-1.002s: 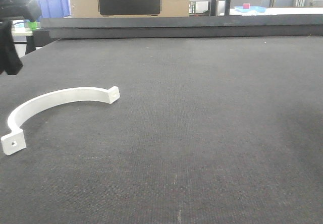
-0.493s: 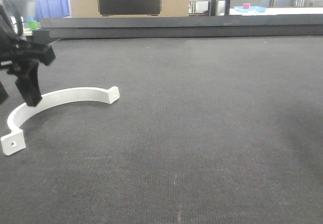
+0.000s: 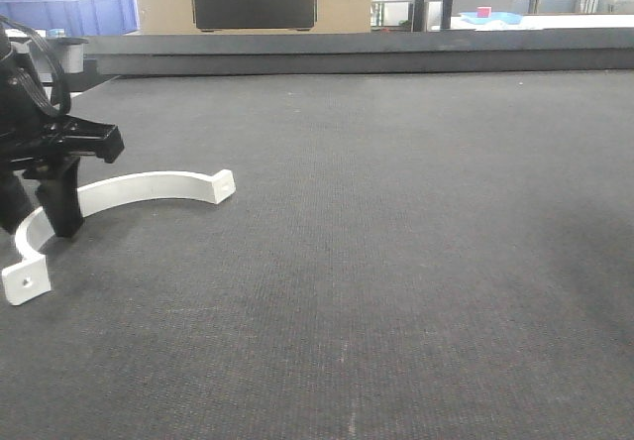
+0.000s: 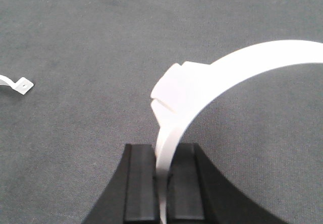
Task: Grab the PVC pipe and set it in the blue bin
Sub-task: 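Lower the left gripper onto the other white half-ring clamp and grasp it, then lift both held clamps up off the table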
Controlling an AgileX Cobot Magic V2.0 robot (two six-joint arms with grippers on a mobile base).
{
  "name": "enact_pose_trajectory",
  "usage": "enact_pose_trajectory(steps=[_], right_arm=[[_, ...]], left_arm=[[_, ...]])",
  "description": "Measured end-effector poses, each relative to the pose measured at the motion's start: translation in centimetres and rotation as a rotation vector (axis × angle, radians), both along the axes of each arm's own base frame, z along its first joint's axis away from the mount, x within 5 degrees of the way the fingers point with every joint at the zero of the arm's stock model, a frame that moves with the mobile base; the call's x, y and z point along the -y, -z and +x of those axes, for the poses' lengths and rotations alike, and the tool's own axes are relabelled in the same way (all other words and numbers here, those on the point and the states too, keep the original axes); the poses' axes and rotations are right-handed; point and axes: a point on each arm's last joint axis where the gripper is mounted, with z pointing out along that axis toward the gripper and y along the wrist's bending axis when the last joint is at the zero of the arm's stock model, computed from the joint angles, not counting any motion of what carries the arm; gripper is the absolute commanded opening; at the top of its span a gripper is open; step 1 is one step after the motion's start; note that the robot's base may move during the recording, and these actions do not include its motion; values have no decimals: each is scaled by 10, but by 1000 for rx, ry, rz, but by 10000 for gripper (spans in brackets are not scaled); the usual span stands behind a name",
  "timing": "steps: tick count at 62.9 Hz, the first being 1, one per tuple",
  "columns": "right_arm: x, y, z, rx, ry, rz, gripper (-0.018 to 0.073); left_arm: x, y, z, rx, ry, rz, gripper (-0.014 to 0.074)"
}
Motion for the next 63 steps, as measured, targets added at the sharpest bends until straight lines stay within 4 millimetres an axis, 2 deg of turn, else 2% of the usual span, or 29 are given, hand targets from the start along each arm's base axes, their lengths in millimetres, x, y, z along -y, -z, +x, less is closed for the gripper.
enact_pose_trajectory(steps=[7,22,30,40,49,63], right_arm=[[0,0,0,0,0,0,-169],[0,0,0,0,0,0,-169],[0,0,0,0,0,0,-169],[0,0,0,0,0,0,-169],[0,0,0,0,0,0,-169],[0,2,-1,-25,-1,-5,-169]], left_arm=[[0,6,2,-19,-2,7,8],[1,7,3,-32,-13,5,-1],[1,7,3,-37,-18,5,-108],[0,1,1,-70,-27,16,-111],[-2,-26,-6,-53,-35,13,-111],[-8,-100,-37,157,-43,-71,-111]])
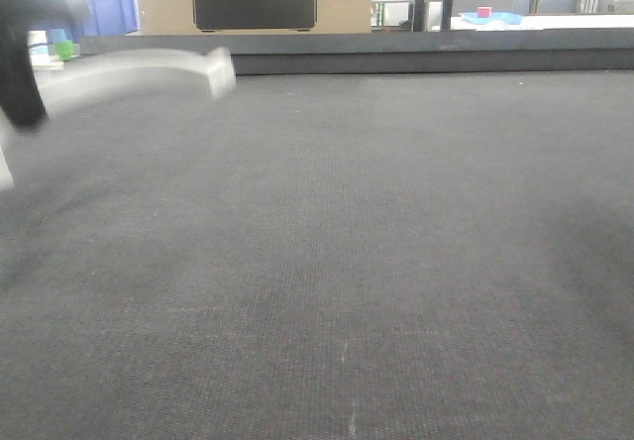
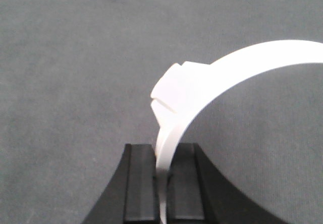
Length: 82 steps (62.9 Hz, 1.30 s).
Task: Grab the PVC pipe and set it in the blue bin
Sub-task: 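Lift both held clamps up off the table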
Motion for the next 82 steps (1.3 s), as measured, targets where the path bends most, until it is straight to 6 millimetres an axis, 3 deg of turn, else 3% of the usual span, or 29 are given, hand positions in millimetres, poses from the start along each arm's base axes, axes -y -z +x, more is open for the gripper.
enact_pose_trajectory(steps=[10,19,36,50,67,82], right_arm=[[0,1,0,-7,0,-1,-169],[0,1,0,-7,0,-1,-169],[1,-3,-2,29,0,5,-169],[7,-7,-33,191,3,37,-169],[17,-7,-78,419,5,74,-169],[19,-4,-90,443,0,68,-169]], left_arm=[[-8,-49,-33,191,2,-51,-111],[-13,-77,-64,392,5,-140,-111],[-26,-80,-127,706,5,-278,-111],[-38,-89,-173,911,14,-322,-111],[-43,-89,-192,962,17,-331,-111],[-43,-90,-192,964,18,-329,-111]])
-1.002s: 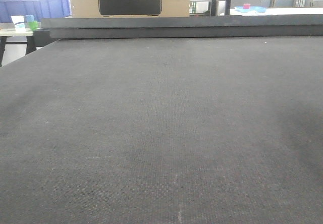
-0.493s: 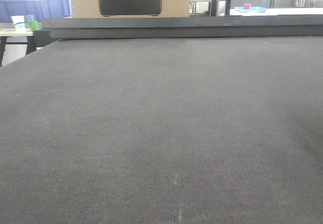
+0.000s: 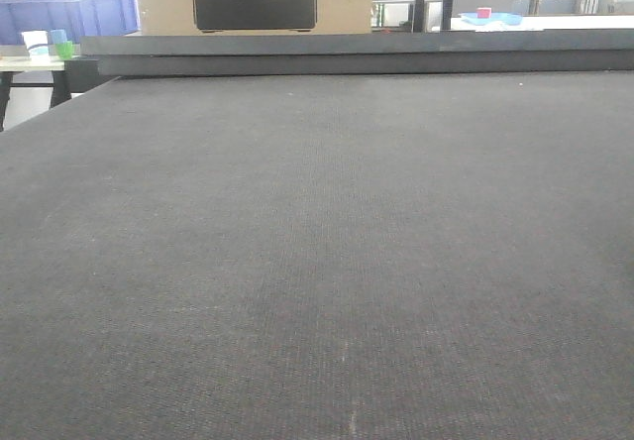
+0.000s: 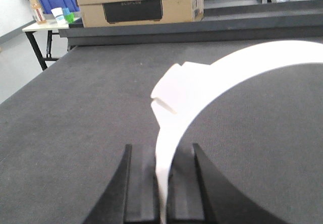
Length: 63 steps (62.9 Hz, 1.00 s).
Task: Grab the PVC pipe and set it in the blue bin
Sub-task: 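Lift both held clamps up off the table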
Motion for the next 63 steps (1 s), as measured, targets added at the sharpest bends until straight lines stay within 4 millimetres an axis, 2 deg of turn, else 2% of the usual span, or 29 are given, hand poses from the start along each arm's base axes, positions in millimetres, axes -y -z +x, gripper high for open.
enact_pose_trajectory(steps=[9,24,43,63], right_arm=[[0,-3,0,50,-12,-68,-169],[0,-9,0,120,-12,-83,-169],[0,-12,1,156,-10,-81,-169],[0,-12,1,157,-9,-82,-169]], left_arm=[[0,1,0,1,0,11,-111],[0,8,3,29,10,149,-111],[0,-1,4,143,1,135,-111],[0,-2,4,157,0,132,-111]])
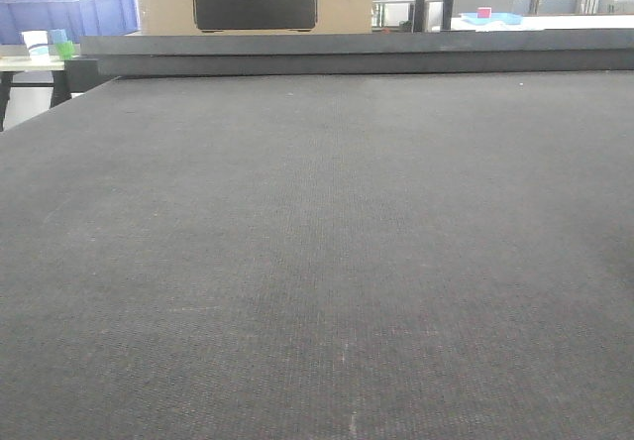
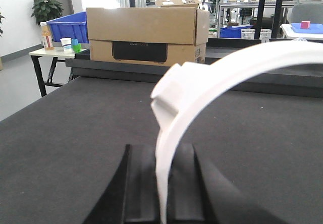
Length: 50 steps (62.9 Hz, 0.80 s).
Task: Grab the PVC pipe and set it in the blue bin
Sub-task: 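Lift both held clamps up off the table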
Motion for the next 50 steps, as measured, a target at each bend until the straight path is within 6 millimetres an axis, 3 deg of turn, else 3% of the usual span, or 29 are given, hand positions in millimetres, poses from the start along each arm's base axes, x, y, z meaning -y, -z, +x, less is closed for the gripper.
enact_pose_trajectory(steps=[50], right_arm=[[0,0,0,1,0,-3,-169]], left_arm=[[0,0,0,0,0,0,-111]])
